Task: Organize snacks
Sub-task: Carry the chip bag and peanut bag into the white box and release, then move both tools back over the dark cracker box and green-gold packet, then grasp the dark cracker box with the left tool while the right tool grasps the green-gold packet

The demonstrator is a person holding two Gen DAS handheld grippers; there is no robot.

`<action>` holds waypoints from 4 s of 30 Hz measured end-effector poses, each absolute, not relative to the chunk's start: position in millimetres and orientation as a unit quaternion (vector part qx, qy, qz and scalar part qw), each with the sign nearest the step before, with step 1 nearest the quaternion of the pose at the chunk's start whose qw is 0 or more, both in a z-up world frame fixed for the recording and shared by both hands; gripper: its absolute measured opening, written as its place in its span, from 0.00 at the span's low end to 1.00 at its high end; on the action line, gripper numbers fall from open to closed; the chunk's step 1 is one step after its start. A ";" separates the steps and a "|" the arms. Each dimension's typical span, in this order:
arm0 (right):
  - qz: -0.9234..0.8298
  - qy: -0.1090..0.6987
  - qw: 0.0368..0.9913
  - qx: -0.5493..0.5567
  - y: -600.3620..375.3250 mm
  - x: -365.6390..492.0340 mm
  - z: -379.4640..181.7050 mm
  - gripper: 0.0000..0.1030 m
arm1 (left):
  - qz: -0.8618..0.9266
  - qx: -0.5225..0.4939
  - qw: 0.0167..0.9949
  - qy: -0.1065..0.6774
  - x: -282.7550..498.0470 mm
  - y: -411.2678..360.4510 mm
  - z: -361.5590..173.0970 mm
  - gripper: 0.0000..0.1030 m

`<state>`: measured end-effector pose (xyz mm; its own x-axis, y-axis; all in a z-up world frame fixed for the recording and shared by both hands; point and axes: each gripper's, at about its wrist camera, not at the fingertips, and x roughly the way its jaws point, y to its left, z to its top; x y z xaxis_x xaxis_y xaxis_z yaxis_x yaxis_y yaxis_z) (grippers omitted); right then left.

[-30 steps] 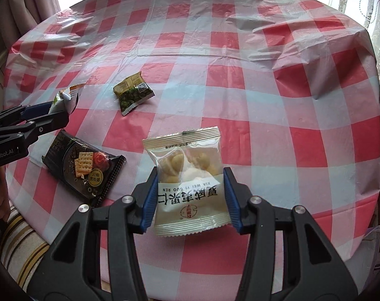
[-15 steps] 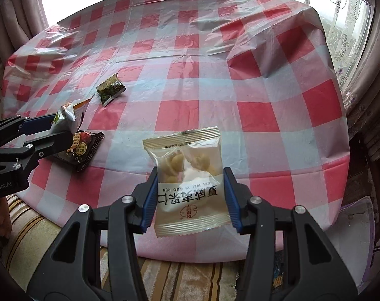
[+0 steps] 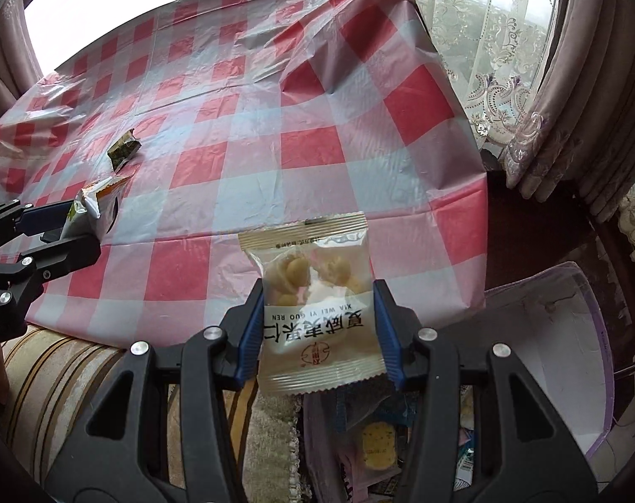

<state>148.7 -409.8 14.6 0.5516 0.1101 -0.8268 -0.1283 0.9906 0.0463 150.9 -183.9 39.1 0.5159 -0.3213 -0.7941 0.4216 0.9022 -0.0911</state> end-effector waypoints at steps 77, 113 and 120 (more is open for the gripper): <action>0.072 0.501 0.862 -0.018 -417.9 136.5 12.5 0.71 | -0.147 0.131 0.847 0.494 145.9 -116.2 18.0 0.74; 0.211 0.443 0.866 -0.098 -224.2 264.9 34.4 0.80 | -0.268 0.167 0.804 0.504 200.8 -67.7 -12.8 0.64; 0.252 0.425 0.857 -0.144 -167.5 280.5 25.4 0.82 | -0.253 0.152 0.815 0.499 188.0 -64.3 -10.7 0.55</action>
